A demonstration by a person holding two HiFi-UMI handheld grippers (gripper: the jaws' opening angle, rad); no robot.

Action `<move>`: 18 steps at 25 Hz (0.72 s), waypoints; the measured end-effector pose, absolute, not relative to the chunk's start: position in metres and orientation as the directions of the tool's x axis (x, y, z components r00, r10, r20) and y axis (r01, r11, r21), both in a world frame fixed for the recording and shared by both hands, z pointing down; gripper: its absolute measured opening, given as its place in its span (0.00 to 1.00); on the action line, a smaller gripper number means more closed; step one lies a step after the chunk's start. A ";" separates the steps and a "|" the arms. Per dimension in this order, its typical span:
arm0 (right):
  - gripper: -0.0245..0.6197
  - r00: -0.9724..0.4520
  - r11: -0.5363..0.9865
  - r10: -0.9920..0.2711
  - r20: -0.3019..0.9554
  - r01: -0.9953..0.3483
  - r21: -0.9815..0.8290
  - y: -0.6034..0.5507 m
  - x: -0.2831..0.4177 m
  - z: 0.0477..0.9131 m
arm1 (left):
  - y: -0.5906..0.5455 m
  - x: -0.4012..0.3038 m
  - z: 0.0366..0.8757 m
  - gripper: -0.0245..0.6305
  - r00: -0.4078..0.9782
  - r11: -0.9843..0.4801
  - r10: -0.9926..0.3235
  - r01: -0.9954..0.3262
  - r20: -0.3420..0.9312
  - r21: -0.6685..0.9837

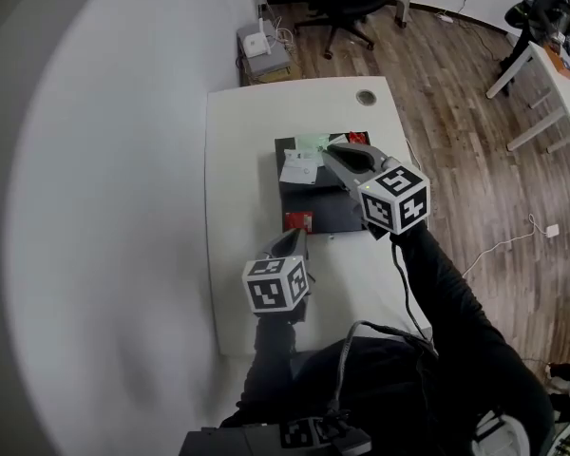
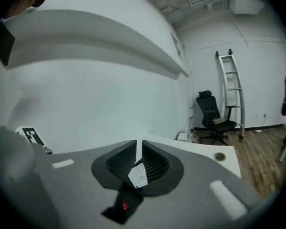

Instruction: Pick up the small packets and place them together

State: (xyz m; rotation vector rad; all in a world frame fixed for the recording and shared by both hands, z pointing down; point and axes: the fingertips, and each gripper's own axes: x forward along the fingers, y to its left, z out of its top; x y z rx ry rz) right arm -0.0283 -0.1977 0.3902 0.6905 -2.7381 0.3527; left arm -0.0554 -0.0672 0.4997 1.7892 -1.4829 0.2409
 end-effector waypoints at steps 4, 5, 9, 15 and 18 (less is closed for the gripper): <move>0.04 -0.795 0.769 -0.555 0.245 -0.603 -0.212 -0.191 0.016 0.359 | -0.082 -0.052 0.459 0.04 0.296 -0.057 -0.798 -0.904 0.524 0.423; 0.04 -0.783 0.751 -0.578 0.231 -0.621 -0.225 -0.188 0.024 0.355 | -0.086 -0.051 0.449 0.04 0.294 -0.069 -0.811 -0.907 0.506 0.416; 0.04 -0.760 0.720 -0.619 0.198 -0.650 -0.243 -0.171 0.039 0.342 | -0.104 -0.045 0.410 0.04 0.292 -0.115 -0.851 -0.914 0.436 0.388; 0.04 -0.760 0.733 -0.632 0.154 -0.650 -0.199 -0.147 0.045 0.324 | -0.115 -0.032 0.360 0.04 0.255 -0.153 -0.905 -0.942 0.341 0.299; 0.04 -0.754 0.740 -0.642 0.140 -0.657 -0.142 -0.144 0.049 0.314 | -0.114 -0.029 0.348 0.04 0.234 -0.155 -0.921 -0.954 0.312 0.257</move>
